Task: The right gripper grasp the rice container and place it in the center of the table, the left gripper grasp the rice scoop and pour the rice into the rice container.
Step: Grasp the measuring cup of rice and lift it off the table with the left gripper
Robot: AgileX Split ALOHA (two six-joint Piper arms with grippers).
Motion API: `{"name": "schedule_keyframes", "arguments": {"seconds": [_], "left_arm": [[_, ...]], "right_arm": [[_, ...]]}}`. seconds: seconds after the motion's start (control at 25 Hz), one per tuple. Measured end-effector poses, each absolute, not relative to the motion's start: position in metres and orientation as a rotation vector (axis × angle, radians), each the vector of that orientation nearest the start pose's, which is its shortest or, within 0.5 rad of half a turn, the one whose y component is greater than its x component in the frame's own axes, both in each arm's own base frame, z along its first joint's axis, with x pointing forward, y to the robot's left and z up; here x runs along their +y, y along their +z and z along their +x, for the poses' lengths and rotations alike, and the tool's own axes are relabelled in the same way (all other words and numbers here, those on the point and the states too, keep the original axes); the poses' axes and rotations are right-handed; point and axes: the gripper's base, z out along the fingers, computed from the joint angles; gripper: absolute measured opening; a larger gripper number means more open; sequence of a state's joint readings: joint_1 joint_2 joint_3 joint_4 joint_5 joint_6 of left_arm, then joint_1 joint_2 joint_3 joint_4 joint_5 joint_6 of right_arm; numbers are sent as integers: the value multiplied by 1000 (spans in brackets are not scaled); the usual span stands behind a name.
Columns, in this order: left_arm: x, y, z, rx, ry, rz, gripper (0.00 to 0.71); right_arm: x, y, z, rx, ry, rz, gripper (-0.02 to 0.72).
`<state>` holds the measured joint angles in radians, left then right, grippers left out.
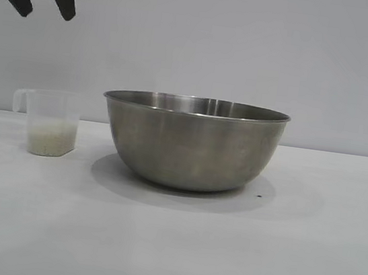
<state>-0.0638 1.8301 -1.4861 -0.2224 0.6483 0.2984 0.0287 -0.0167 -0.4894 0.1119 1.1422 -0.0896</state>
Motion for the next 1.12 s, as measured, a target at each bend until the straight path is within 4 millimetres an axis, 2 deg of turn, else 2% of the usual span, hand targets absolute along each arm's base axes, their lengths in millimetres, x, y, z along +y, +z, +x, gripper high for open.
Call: {"name": "schedule_keyframes", "arguments": {"seconds": [0.32,0.44,0.56,0.84,1.0,1.12], "left_arm": [[-35,276,367,2487,-155,243,550],[-34,276,343,2492,-157,225,550],[-31,267,317,2492,-151,204,550],[-22,248,262,2314,-95,125,550],[-23,245,241,2212,-119,54,550],[-32,237,230,2156,-128,82,550]], "right_arm": [[9,268,-10,2111,100,-136,356],[9,268,-10,2111,100,-136,356],[9,268,-10,2111,100,-136,356],[9,268,-10,2111,100,-136,356],[9,268,-10,2111,102,-136,356],[11,268,-11,2110,122,-138,356]]}}
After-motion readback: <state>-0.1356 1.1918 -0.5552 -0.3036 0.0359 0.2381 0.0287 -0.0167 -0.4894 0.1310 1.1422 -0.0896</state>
